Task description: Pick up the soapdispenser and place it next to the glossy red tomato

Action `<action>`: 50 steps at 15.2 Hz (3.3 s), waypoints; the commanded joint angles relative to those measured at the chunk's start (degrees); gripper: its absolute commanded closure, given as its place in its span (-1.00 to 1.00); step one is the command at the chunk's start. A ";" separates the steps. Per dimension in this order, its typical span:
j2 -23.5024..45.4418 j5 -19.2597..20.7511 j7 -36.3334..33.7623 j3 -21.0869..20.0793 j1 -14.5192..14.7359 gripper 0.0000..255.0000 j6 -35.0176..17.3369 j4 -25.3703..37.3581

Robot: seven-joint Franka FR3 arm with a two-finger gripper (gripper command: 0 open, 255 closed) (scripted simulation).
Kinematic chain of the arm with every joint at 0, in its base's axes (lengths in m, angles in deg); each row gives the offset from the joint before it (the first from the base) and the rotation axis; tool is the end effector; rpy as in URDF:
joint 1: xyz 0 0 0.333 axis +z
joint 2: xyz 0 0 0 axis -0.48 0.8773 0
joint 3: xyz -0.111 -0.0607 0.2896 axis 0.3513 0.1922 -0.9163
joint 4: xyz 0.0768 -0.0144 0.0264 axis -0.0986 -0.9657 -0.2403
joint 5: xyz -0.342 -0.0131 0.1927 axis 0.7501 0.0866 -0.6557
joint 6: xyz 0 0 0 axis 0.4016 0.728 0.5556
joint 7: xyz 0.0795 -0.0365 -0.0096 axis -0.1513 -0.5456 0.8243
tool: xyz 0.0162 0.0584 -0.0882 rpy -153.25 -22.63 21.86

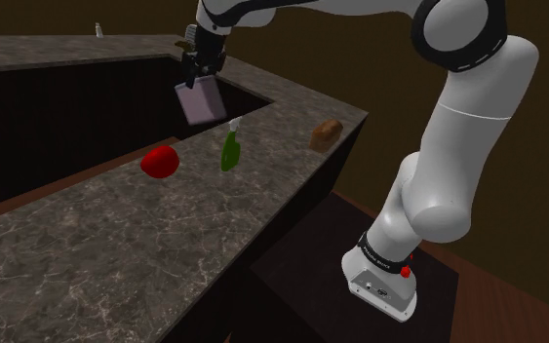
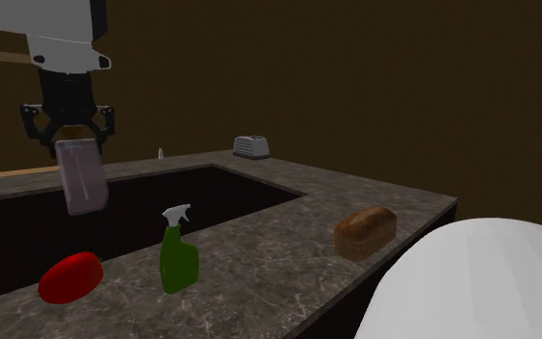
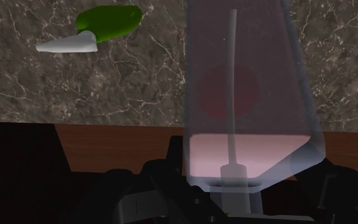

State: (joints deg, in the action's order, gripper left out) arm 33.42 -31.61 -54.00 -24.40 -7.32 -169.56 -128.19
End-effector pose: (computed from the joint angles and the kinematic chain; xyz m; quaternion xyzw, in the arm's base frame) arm 0.6264 0.1080 0.4986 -0.9895 -0.0688 -0.1261 0.0135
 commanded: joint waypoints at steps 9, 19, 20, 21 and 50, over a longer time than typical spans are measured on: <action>2.08 -0.57 -0.03 -0.28 0.13 1.00 -6.69 -4.61; 4.97 -1.64 0.70 -0.61 -0.09 1.00 -13.58 -8.69; 5.31 -1.77 0.79 -0.66 -0.13 1.00 -14.26 -9.03; 5.67 -1.90 0.88 -0.70 -0.16 1.00 -14.93 -9.35; 19.81 -6.86 4.44 -3.84 -2.45 1.00 -32.72 -13.16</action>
State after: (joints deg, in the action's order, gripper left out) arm 52.73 -38.29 -49.74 -28.08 -9.61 -201.74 -141.37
